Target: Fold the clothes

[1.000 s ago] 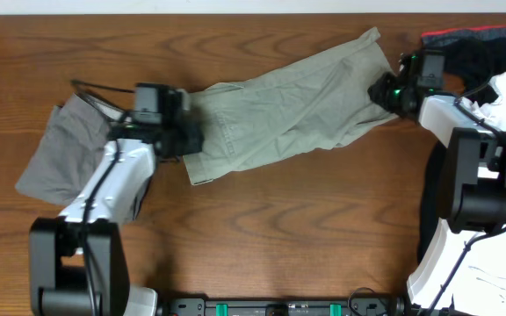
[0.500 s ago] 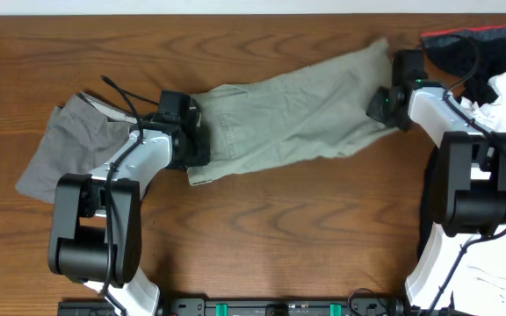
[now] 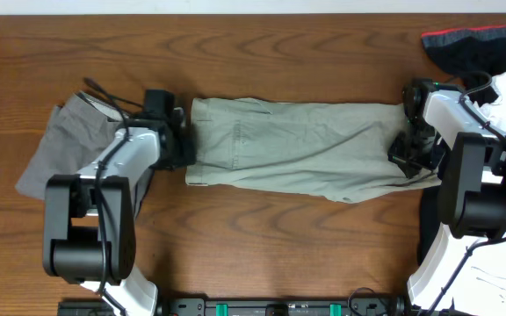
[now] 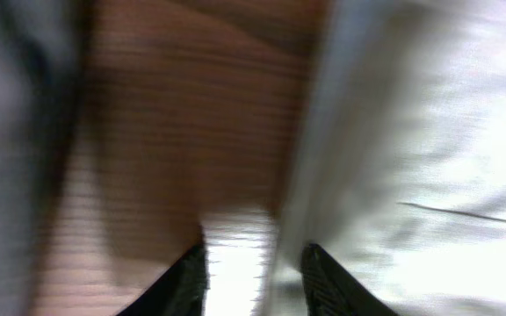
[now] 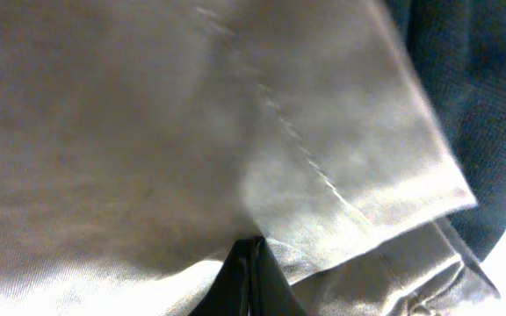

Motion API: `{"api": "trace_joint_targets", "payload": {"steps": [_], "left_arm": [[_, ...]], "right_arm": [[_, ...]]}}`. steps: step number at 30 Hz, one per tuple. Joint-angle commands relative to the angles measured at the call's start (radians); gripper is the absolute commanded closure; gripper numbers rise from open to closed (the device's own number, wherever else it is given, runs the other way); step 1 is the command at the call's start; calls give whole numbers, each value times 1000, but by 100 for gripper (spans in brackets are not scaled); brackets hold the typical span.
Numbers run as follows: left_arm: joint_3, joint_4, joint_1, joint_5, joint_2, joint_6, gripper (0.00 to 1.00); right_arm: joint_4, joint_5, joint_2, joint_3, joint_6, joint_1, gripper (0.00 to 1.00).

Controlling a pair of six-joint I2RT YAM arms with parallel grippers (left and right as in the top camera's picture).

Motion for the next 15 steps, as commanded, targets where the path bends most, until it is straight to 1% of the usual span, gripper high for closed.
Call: {"api": "trace_joint_targets", "payload": {"steps": [1, 2, 3, 6, 7, 9, 12, 13, 15], "left_arm": [[44, -32, 11, -23, -45, 9, 57], [50, -44, 9, -14, -63, 8, 55], [54, -53, 6, 2, -82, 8, 53], [56, -76, 2, 64, -142, 8, 51], [56, -83, -1, 90, -163, 8, 51], [56, -91, -12, 132, -193, 8, 51], [56, -91, -45, 158, -207, 8, 54], [55, -92, -55, 158, -205, 8, 59], [53, -93, -81, 157, -196, 8, 68]], "right_arm": [[56, -53, -47, -23, -133, -2, 99], [87, -90, -72, -23, -158, -3, 98], [132, -147, -111, -23, -189, -5, 95], [232, -286, -204, -23, -282, -7, 83], [263, -313, -232, -23, -292, -7, 81], [307, -327, -269, -23, -283, -7, 82], [329, -325, -273, -24, -256, -5, 89], [334, -319, -263, -24, -243, -4, 91], [344, -296, -229, -29, -206, -5, 95]]}}
